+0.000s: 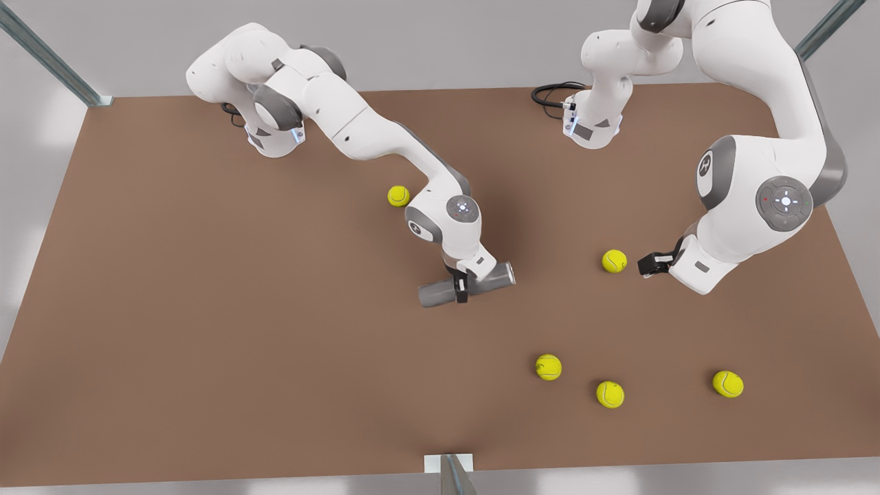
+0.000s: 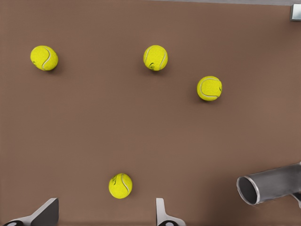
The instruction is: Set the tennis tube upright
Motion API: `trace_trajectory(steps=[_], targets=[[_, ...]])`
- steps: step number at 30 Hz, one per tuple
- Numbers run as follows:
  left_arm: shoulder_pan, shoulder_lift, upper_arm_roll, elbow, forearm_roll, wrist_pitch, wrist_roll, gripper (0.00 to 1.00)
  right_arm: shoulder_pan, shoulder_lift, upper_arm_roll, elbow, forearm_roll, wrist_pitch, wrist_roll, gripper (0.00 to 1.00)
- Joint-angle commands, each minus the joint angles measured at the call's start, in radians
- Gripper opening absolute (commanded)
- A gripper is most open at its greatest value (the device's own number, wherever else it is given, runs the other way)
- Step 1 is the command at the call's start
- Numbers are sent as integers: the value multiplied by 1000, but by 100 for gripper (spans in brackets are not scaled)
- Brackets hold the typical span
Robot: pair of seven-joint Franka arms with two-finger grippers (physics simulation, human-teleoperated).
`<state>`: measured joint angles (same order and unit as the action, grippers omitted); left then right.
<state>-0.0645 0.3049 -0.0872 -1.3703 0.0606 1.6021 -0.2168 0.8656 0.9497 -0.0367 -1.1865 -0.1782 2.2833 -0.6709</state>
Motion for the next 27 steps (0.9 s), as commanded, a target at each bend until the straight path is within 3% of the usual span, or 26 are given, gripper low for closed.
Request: trace_trajectory(steps=[1,8,11,13,16,18,23,27], targets=[[0,-1,0,0,1,-1,-7,100,0,0,0,2,5,13,-29,100],[-2,-4,-6,2,1,-2,-49,100,3,-68,0,1,71,-16,-27,100],[-2,-4,-11,2,-2,-2,-141,100,-52,-255,-3,1,135,-275,-29,100],[-18,-4,-16,0,-15,-1,-265,100,-240,-351,-61,1,287,-525,30,100],[-155,16,-16,0,-44,70,-769,100,-486,-491,-172,-16,293,-824,227,100],[-296,77,-14,7,-39,194,-1355,100,-565,-623,-181,-67,256,-946,497,100],[-403,154,-14,-32,-31,398,-2050,100,-663,-856,-181,-107,143,-1033,613,100],[-423,158,-11,-173,-28,570,-2279,100,-715,-859,-180,-137,144,-1047,613,100]])
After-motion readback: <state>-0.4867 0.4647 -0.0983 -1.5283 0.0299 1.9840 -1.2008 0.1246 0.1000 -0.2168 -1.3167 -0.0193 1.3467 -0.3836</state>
